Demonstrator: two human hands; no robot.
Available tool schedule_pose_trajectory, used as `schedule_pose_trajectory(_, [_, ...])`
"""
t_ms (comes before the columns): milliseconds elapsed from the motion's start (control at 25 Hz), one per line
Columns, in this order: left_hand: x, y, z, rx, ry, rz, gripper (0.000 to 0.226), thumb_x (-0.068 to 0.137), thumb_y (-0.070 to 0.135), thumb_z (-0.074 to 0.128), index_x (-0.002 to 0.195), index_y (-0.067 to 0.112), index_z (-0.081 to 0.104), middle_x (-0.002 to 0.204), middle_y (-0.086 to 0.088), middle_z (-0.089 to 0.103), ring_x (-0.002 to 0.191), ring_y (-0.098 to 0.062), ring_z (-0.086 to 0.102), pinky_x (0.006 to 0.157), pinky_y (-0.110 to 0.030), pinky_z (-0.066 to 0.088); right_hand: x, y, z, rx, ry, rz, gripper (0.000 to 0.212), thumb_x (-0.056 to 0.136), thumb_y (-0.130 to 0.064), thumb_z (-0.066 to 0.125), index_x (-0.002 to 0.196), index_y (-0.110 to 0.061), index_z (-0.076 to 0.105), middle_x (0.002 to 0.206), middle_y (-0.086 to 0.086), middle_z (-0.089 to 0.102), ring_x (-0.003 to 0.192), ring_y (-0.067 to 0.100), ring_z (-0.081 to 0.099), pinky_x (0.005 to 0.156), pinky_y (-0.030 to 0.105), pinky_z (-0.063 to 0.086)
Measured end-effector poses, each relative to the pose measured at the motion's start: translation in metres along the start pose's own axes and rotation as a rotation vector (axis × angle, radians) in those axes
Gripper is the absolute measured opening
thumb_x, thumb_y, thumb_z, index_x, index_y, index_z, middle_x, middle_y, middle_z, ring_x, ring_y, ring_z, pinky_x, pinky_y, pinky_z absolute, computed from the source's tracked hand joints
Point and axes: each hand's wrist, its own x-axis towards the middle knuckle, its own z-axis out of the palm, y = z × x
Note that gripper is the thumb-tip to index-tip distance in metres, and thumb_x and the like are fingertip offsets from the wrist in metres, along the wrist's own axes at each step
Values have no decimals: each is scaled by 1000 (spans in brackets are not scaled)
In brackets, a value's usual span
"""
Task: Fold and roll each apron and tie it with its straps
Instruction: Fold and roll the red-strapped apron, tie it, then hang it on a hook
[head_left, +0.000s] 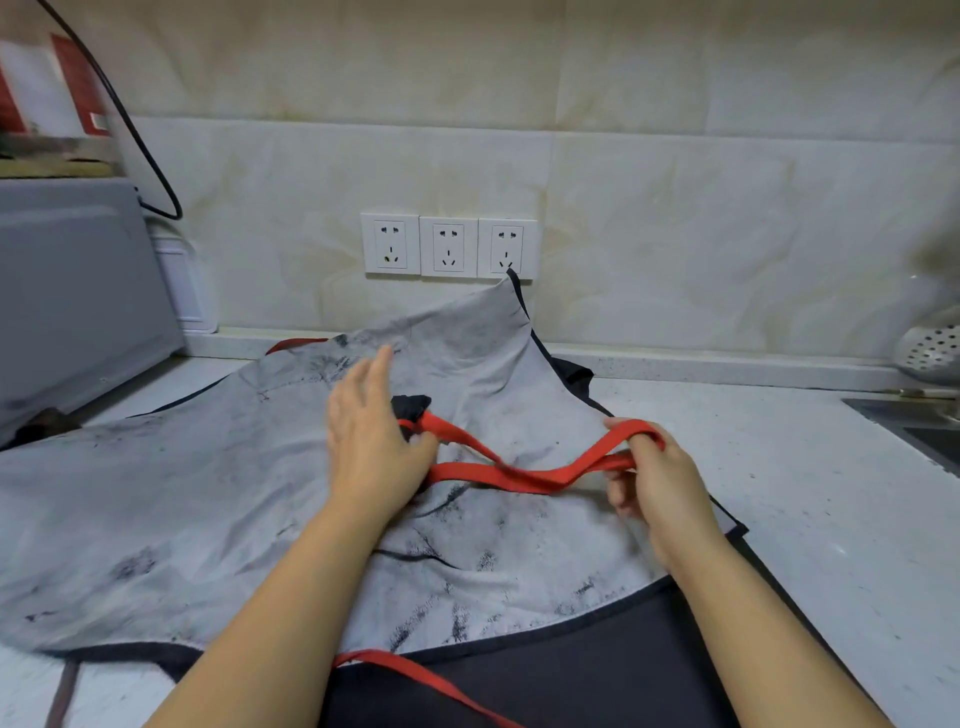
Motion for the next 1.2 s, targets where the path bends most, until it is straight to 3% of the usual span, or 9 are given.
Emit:
schedule_pose_trajectory(120, [-13,21,15,-88,-378,341,86,67,37,52,150,23,33,156,1,30,146,-16,20,121,-42,16,-7,4,12,-111,-156,-110,47,93,-3,38,99,-36,71,77,15,67,55,18,57,50,28,45])
schedule_pose_trajectory(200, [-25,19,32,10,-629,332,90,69,48,52,152,32,24,157,5,26,148,-13,15,121,-46,13,-11,0,17,28,-211,-134,52,90,5,36,101,-31,72,73,19,66,59,24,60,53,31,48])
schedule_pose_trajectory(240, [-26,12,39,53,-638,316,85,69,53,52,150,34,30,151,5,35,144,-17,23,118,-47,19,-13,-5,18,211,-233,-111,46,91,6,36,102,-22,71,72,18,66,59,25,61,53,30,50])
schedule_pose_trajectory(360, [-14,3,39,71,-387,303,47,72,41,54,113,22,66,112,1,60,114,-26,49,100,-41,38,-13,-23,9,754,-256,23,29,86,-2,43,84,-12,71,69,11,66,56,22,65,51,24,54])
schedule_pose_trajectory(440, [-2,2,29,115,-171,200,27,70,16,62,96,18,69,103,-1,62,104,-29,51,89,-39,42,-7,-25,1,924,-192,55,21,74,-8,48,68,-13,68,67,10,64,57,22,65,53,23,54])
schedule_pose_trajectory(520, [2,-2,18,197,24,137,28,68,7,69,92,21,70,104,0,64,101,-31,52,82,-38,42,-3,-20,-2,991,-135,76,13,72,-9,49,70,-12,61,69,10,61,58,21,64,53,23,53])
schedule_pose_trajectory(640, [2,-6,7,150,69,12,16,77,13,54,90,18,61,98,-3,61,93,-35,53,74,-39,40,-2,-11,6,947,-142,152,17,84,-5,44,77,-10,57,68,11,61,58,21,65,52,24,55])
schedule_pose_trajectory(840, [3,3,-2,-185,211,-258,27,71,10,28,92,19,42,72,8,47,74,-28,43,64,-36,29,-2,4,24,716,-282,245,30,98,-3,33,99,-2,64,68,16,63,61,25,67,52,27,57])
schedule_pose_trajectory(1200, [-14,7,0,-270,155,-254,19,72,22,32,87,27,43,74,5,55,72,-27,50,60,-35,30,1,15,29,577,-309,349,24,98,2,33,99,1,57,71,20,66,56,24,63,48,29,55])
